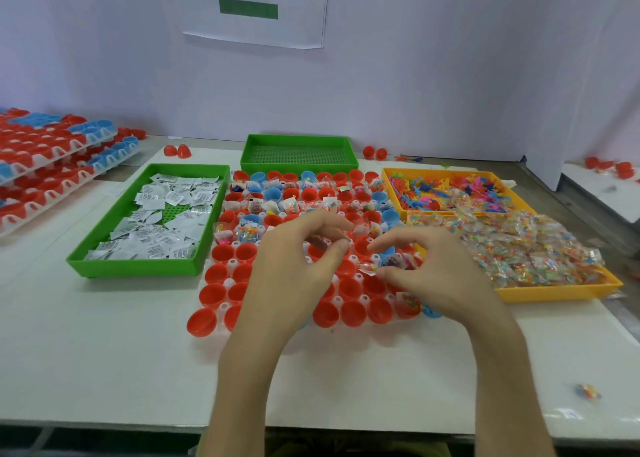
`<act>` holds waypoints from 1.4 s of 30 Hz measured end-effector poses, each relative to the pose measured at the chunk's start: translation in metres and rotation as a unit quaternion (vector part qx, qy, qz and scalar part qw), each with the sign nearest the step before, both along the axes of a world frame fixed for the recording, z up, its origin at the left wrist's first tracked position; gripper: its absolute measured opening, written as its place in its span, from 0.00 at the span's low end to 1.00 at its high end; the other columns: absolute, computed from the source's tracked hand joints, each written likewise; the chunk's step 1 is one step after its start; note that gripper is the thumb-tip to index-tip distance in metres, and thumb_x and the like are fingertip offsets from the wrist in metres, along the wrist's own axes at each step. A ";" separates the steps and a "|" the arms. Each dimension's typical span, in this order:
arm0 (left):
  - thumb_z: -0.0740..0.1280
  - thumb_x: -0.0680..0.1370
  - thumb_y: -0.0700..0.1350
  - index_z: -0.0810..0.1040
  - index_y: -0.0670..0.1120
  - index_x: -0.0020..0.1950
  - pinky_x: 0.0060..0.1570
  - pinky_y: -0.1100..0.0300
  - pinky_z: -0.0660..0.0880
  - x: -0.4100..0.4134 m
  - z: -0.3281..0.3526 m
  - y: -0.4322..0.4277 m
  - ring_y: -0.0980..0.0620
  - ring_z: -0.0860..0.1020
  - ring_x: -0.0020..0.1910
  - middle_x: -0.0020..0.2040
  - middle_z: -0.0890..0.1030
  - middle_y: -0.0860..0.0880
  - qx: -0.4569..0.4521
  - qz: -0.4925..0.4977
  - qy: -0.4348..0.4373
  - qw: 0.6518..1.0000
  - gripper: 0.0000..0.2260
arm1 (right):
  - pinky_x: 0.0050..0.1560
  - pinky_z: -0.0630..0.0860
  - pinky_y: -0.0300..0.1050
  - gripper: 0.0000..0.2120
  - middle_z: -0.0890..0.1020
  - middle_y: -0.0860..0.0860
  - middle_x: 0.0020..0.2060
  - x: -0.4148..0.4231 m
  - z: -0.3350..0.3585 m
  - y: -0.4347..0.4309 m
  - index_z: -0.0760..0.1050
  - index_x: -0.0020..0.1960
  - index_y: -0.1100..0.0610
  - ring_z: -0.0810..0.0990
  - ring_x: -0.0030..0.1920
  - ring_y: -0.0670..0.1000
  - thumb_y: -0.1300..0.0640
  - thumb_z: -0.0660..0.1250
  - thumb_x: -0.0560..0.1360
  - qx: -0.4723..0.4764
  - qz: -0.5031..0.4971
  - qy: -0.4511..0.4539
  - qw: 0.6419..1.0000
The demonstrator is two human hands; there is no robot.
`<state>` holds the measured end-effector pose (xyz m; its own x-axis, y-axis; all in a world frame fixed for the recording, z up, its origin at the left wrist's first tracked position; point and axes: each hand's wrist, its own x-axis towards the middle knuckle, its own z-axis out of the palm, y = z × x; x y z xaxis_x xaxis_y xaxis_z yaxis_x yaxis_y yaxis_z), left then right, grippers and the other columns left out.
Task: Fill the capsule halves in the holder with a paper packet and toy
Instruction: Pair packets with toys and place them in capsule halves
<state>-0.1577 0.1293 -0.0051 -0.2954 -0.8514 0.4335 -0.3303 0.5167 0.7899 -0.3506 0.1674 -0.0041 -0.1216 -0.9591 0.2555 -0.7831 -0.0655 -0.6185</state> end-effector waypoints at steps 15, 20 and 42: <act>0.70 0.78 0.41 0.84 0.52 0.50 0.45 0.74 0.72 0.009 0.001 -0.002 0.61 0.80 0.46 0.42 0.83 0.59 -0.003 0.022 0.025 0.999 0.07 | 0.64 0.73 0.47 0.08 0.83 0.36 0.45 0.004 -0.002 -0.002 0.85 0.45 0.43 0.79 0.52 0.39 0.57 0.74 0.74 -0.031 0.000 -0.021 0.999; 0.69 0.78 0.39 0.84 0.55 0.49 0.43 0.73 0.73 0.051 0.000 -0.022 0.64 0.80 0.46 0.45 0.84 0.63 -0.005 0.058 -0.004 0.998 0.10 | 0.43 0.71 0.25 0.12 0.83 0.35 0.41 -0.024 0.012 0.000 0.84 0.43 0.42 0.79 0.47 0.36 0.60 0.72 0.75 -0.120 -0.052 -0.066 0.989; 0.73 0.76 0.42 0.83 0.50 0.44 0.52 0.49 0.76 0.133 -0.031 -0.128 0.48 0.80 0.47 0.51 0.85 0.46 0.004 0.292 -0.194 0.937 0.03 | 0.39 0.71 0.42 0.07 0.86 0.50 0.42 -0.128 -0.014 -0.131 0.81 0.37 0.48 0.78 0.39 0.44 0.56 0.76 0.73 0.032 -0.177 0.094 0.979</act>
